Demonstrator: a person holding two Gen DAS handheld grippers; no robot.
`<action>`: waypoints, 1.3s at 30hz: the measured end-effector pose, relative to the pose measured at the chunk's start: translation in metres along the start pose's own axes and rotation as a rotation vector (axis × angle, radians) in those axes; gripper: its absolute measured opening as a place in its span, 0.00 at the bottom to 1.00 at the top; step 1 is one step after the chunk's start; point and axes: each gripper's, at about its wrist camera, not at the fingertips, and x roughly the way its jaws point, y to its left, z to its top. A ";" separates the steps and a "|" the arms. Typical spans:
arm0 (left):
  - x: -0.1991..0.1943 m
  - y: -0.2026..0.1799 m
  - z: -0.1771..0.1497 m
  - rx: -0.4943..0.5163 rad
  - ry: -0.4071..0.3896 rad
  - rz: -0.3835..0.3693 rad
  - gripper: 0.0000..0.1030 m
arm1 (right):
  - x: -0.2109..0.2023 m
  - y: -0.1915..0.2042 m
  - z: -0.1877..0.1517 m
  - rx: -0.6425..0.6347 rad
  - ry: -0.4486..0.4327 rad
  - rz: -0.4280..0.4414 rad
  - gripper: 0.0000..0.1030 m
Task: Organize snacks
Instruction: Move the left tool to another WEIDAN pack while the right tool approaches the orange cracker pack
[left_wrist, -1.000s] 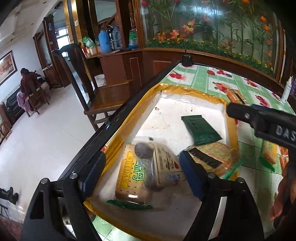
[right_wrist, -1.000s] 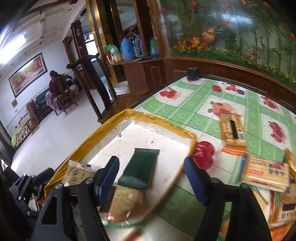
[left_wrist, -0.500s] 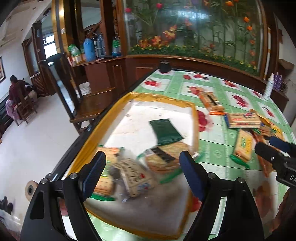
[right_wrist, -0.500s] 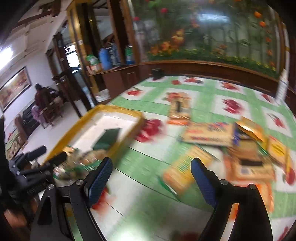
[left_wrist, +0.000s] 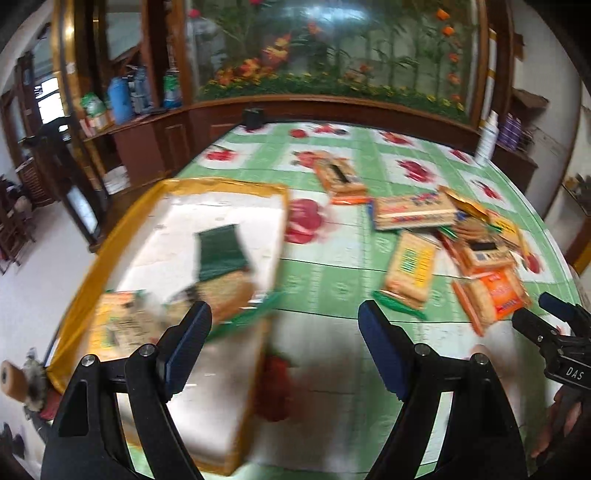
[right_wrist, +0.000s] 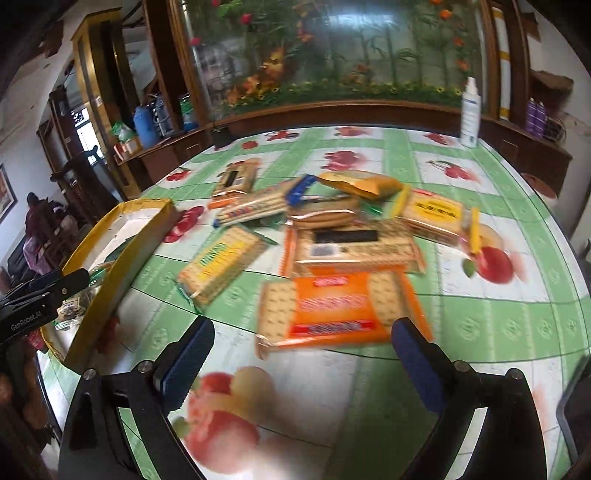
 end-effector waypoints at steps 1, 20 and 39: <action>0.004 -0.010 0.002 0.013 0.010 -0.020 0.80 | 0.000 -0.002 0.000 0.002 0.000 0.001 0.95; 0.052 -0.081 0.027 0.141 0.132 -0.157 0.79 | -0.001 -0.028 0.016 -0.153 0.030 0.162 0.99; 0.071 -0.073 0.032 0.133 0.171 -0.176 0.79 | 0.016 -0.023 0.007 -0.162 0.225 0.350 1.00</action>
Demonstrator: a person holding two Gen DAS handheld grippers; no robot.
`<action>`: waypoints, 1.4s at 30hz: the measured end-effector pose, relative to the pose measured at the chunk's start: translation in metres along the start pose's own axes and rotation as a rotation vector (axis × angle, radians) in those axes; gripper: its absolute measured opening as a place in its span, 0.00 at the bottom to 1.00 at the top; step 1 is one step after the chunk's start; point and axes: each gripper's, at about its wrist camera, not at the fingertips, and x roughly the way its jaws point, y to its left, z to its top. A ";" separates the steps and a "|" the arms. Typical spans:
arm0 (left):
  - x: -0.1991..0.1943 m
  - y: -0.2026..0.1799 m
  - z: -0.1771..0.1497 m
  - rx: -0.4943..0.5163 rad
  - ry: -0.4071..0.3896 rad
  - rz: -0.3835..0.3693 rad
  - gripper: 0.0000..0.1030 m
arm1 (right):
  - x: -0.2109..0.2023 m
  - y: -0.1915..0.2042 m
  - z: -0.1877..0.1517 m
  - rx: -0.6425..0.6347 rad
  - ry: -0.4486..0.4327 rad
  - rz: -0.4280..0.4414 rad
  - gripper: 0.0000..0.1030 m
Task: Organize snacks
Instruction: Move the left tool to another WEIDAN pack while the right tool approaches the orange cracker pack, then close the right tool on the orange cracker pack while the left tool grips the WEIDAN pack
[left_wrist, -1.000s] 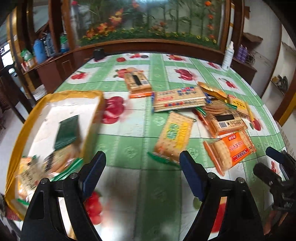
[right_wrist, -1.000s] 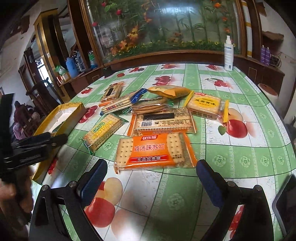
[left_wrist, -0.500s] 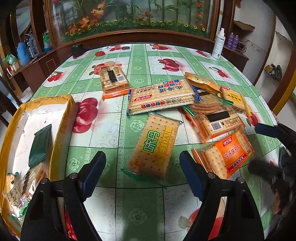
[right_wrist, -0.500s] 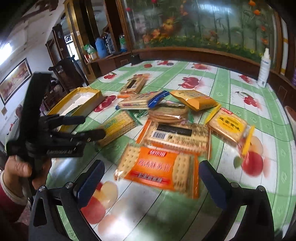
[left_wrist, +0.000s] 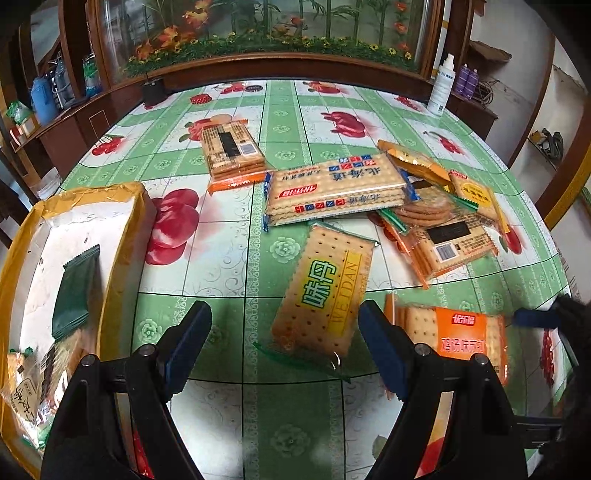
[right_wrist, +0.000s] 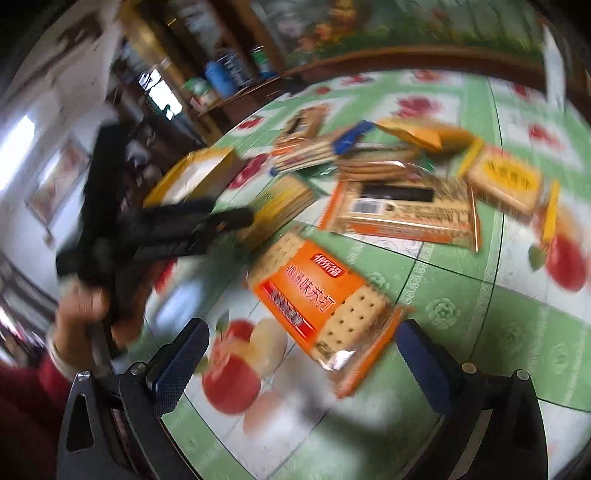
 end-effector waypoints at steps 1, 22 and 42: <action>0.002 0.000 0.000 0.004 0.007 -0.001 0.79 | 0.000 0.005 0.001 -0.039 -0.001 -0.041 1.00; 0.030 -0.023 0.018 0.108 0.085 -0.025 0.80 | 0.066 0.040 0.022 -0.284 0.151 -0.143 0.98; 0.035 -0.020 0.016 0.101 0.094 -0.024 0.80 | 0.035 0.037 -0.007 -0.118 0.077 -0.270 0.60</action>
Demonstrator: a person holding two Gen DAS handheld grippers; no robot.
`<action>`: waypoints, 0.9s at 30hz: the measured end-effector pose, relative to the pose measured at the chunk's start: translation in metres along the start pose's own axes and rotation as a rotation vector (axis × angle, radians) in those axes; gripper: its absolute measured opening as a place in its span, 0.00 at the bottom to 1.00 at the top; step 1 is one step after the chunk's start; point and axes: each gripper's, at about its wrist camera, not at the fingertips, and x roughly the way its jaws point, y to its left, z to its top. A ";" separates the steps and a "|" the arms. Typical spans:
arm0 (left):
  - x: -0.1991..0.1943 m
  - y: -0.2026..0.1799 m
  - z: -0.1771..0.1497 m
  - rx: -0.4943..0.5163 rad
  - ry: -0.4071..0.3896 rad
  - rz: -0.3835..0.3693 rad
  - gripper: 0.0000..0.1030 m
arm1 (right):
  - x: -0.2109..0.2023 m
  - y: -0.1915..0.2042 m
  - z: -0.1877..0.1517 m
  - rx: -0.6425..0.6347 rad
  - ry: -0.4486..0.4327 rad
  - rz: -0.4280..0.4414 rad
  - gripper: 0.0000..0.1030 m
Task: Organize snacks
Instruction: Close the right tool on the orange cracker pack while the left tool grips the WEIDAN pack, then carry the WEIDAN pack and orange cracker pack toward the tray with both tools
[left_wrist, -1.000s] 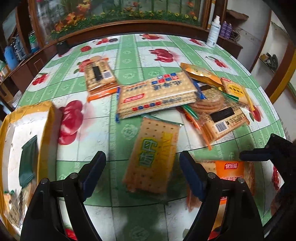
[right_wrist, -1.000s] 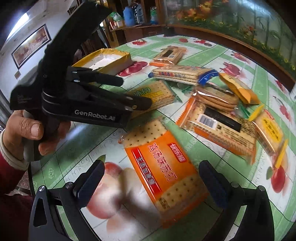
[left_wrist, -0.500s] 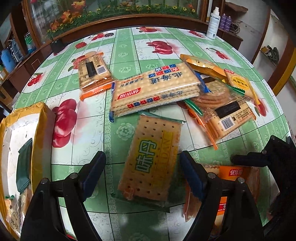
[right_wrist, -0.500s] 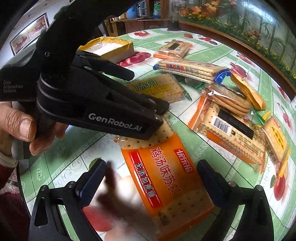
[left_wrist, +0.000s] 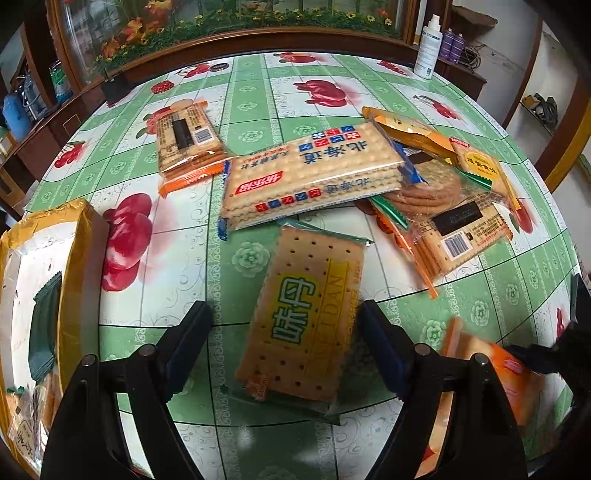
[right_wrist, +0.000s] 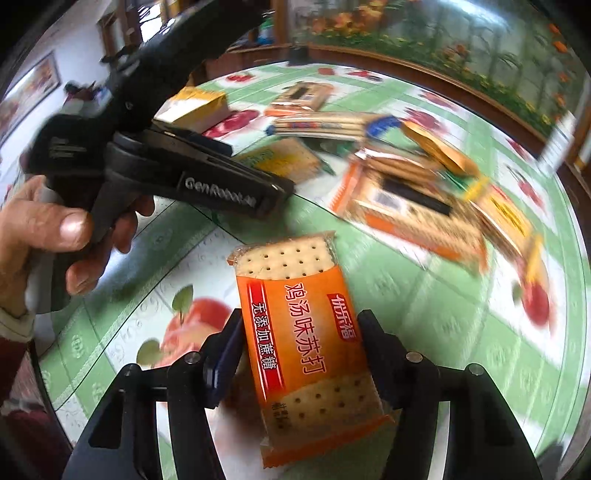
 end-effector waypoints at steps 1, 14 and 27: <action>0.000 -0.001 0.000 0.004 -0.003 0.000 0.80 | -0.005 -0.003 -0.005 0.026 -0.007 0.003 0.60; -0.003 0.002 0.002 -0.039 -0.057 0.010 0.46 | -0.084 -0.029 -0.056 0.277 -0.196 0.099 0.60; -0.079 0.008 -0.042 -0.075 -0.227 0.123 0.45 | -0.112 -0.021 -0.052 0.314 -0.313 0.086 0.60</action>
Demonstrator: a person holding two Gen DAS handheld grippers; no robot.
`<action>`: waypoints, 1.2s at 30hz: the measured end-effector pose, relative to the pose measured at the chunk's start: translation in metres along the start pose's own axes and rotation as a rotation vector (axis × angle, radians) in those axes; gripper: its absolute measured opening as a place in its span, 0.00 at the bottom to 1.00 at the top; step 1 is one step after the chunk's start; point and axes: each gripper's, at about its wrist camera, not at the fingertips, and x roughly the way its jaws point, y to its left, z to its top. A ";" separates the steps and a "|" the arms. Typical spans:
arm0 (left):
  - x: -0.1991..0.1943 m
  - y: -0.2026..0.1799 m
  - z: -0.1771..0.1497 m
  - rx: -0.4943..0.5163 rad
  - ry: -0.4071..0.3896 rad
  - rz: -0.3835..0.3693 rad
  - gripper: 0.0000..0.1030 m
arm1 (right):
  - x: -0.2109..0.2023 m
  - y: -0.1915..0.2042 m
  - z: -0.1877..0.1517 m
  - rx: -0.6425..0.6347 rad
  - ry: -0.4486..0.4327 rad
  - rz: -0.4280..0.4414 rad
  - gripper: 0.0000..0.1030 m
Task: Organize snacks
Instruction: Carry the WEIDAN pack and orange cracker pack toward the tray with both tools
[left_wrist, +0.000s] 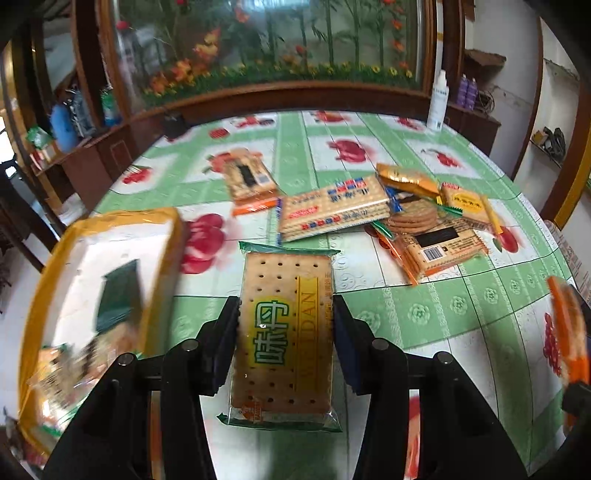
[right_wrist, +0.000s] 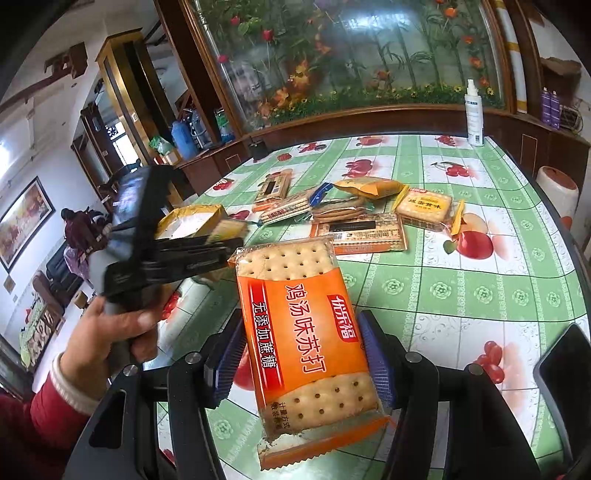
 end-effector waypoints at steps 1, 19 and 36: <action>-0.007 0.003 -0.002 -0.005 -0.012 0.009 0.45 | 0.001 0.002 0.000 0.001 -0.002 0.002 0.60; -0.065 0.083 -0.032 -0.106 -0.089 0.149 0.45 | 0.029 0.076 0.010 -0.108 0.005 0.115 0.60; -0.071 0.147 -0.041 -0.216 -0.110 0.240 0.45 | 0.079 0.156 0.039 -0.239 0.036 0.220 0.59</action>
